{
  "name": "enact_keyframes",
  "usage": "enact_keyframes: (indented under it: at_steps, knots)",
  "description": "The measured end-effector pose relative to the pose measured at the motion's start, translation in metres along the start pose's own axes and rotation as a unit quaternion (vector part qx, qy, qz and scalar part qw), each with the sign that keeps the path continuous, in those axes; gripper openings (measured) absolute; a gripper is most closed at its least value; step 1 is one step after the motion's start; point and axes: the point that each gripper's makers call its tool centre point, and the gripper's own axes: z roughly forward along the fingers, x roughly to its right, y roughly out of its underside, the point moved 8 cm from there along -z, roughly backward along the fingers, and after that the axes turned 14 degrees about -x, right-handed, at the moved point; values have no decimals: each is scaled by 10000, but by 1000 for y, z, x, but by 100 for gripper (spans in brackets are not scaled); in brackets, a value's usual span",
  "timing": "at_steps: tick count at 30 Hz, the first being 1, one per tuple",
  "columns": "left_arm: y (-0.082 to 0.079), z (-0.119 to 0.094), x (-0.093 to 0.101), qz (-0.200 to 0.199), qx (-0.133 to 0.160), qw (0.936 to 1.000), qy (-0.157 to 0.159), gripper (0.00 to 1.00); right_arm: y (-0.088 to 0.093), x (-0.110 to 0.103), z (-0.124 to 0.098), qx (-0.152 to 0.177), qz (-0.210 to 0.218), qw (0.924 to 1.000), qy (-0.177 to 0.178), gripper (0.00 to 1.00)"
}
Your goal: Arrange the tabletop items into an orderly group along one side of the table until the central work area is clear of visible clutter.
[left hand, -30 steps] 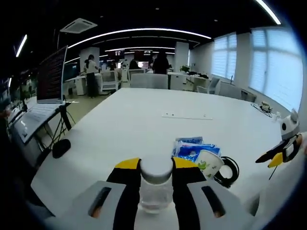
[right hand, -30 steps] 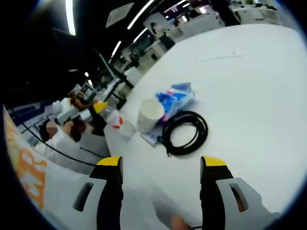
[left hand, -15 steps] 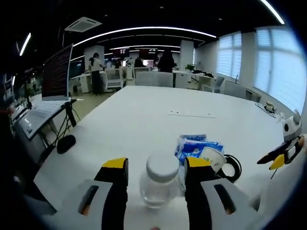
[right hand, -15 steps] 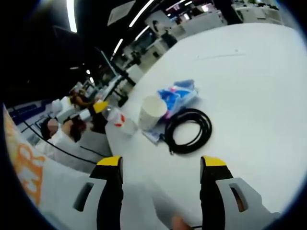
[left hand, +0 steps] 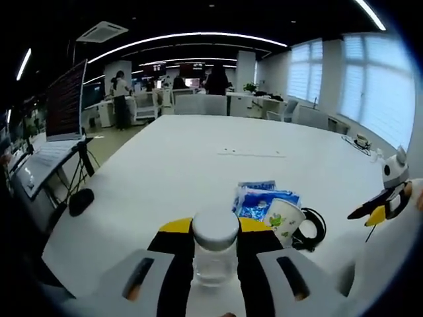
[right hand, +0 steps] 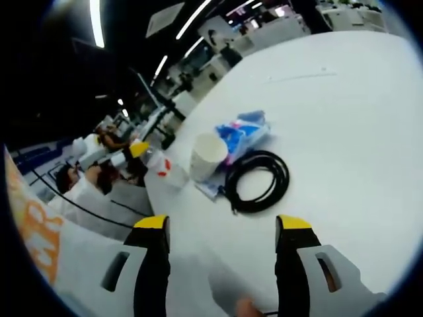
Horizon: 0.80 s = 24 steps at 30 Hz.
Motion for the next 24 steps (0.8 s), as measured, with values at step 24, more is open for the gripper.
enact_keyframes:
  at_steps: [24]
  knots:
    - [-107,38,-13,2982,-165,9422,1520,22,2,8,-5,85,242,9997,51,63]
